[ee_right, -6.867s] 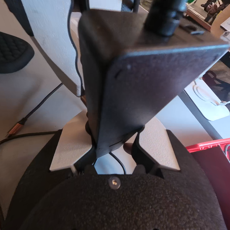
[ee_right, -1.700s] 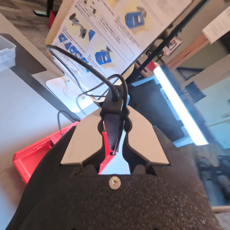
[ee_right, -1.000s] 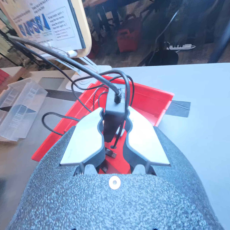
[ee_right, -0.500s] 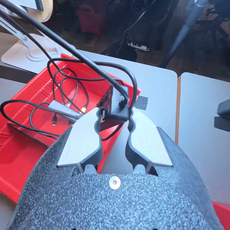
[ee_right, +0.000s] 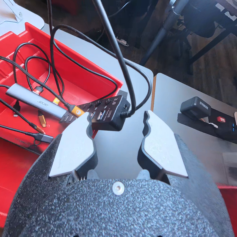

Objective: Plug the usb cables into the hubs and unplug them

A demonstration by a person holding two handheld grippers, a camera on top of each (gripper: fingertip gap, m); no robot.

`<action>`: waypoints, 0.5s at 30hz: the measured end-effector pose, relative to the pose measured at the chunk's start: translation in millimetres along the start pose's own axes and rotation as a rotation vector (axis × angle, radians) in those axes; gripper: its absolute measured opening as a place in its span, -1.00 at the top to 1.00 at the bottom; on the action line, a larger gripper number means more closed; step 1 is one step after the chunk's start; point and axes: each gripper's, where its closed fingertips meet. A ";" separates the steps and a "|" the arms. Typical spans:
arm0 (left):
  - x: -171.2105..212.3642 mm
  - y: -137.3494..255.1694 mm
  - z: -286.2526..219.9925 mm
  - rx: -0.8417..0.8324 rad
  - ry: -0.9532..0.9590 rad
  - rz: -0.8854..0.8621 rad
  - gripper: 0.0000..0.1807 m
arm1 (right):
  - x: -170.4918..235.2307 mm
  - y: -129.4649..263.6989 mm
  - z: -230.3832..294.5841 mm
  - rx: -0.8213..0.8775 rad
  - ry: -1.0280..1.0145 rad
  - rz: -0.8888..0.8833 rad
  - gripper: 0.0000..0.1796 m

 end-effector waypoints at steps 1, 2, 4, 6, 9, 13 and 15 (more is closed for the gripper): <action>-0.1 0.1 0.3 -0.001 0.001 -0.002 0.60 | 0.6 2.8 1.5 -0.007 -0.001 -0.003 0.11; -0.1 0.2 0.6 -0.002 0.002 -0.004 0.60 | 1.0 6.0 3.5 -0.018 -0.004 -0.007 0.09; 0.4 0.2 0.9 -0.002 0.002 -0.003 0.60 | 0.7 14.0 7.9 -0.029 0.004 -0.022 0.07; 0.6 0.3 0.8 -0.003 0.000 -0.003 0.60 | 0.6 23.4 14.0 -0.037 0.022 -0.039 0.06; -4.7 3.2 4.8 -0.042 -0.011 -0.031 0.65 | 2.9 39.6 32.1 -0.081 0.053 -0.063 0.05; -33.6 24.9 18.2 -0.155 -0.011 -0.208 0.70 | 16.3 63.5 87.5 -0.228 0.145 -0.049 0.09; -46.0 41.2 30.6 -0.245 -0.005 -0.298 0.69 | 31.1 73.0 126.0 -0.322 0.226 0.003 0.10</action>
Point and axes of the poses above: each gripper's, where its closed fingertips meet, y back along the fingers, x out of its underside, z = x × y across the jaws, and after that the axes turned 6 degrees about -x, right-handed
